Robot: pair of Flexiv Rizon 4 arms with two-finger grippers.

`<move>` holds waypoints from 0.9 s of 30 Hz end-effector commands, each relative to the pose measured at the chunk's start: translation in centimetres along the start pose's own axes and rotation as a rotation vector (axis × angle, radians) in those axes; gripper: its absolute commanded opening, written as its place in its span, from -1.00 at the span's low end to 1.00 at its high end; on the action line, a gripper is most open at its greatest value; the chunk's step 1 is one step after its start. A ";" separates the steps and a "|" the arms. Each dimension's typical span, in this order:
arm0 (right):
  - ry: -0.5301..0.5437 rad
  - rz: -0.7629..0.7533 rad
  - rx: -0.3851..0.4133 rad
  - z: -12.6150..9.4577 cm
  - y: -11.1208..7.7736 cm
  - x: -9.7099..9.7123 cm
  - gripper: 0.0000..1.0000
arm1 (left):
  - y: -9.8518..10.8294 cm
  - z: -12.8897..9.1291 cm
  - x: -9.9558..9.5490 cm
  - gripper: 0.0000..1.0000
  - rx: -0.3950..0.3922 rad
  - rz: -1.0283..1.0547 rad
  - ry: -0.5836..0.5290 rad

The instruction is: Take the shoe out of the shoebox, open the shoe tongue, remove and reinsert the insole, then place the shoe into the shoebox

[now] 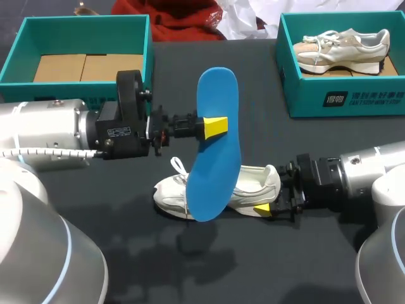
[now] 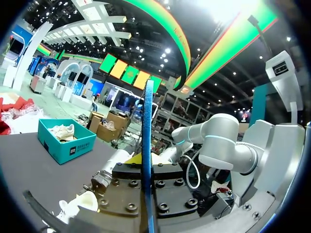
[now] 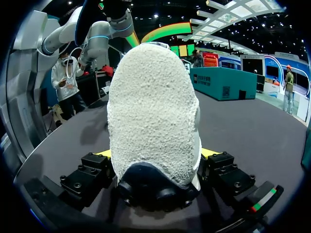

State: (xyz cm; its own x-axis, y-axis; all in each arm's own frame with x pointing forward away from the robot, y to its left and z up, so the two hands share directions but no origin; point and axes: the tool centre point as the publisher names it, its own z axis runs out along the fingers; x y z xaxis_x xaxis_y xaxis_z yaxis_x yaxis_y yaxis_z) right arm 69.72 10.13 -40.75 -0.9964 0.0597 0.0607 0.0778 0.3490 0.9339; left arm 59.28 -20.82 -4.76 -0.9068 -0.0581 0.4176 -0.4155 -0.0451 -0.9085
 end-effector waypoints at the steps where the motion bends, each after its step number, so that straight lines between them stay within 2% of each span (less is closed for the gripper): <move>1: -0.011 0.000 0.029 0.0 0.3 0.2 -0.47 | -0.2 0.1 1.1 -1.00 0.008 0.001 -0.017; 3: -0.016 0.001 0.043 -0.1 0.4 0.2 1.00 | -0.2 0.1 1.1 -1.00 0.008 0.001 -0.017; 10: -0.028 -0.010 0.112 -1.0 0.6 0.5 1.00 | -0.2 0.1 1.1 -1.00 0.008 0.001 -0.017; 15: -0.040 -0.008 0.195 -1.9 0.8 0.5 1.00 | -0.2 0.1 1.1 -1.00 0.008 0.001 -0.017; 21: -0.042 0.001 0.320 -3.0 0.9 0.0 1.00 | -0.2 0.1 1.1 -1.00 0.008 0.001 -0.017; 27: -0.035 -0.002 0.479 -4.3 1.4 -0.1 1.00 | -0.2 0.1 1.1 -1.00 0.008 0.001 -0.017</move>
State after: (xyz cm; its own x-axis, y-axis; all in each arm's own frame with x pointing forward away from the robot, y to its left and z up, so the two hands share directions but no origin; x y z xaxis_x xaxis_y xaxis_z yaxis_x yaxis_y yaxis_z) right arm 69.81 6.99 -39.05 -0.9953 0.0919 0.0292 0.0802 0.6201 0.7804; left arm 59.29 -20.69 -4.79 -0.9073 -0.0506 0.4174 -0.4154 -0.0455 -0.9085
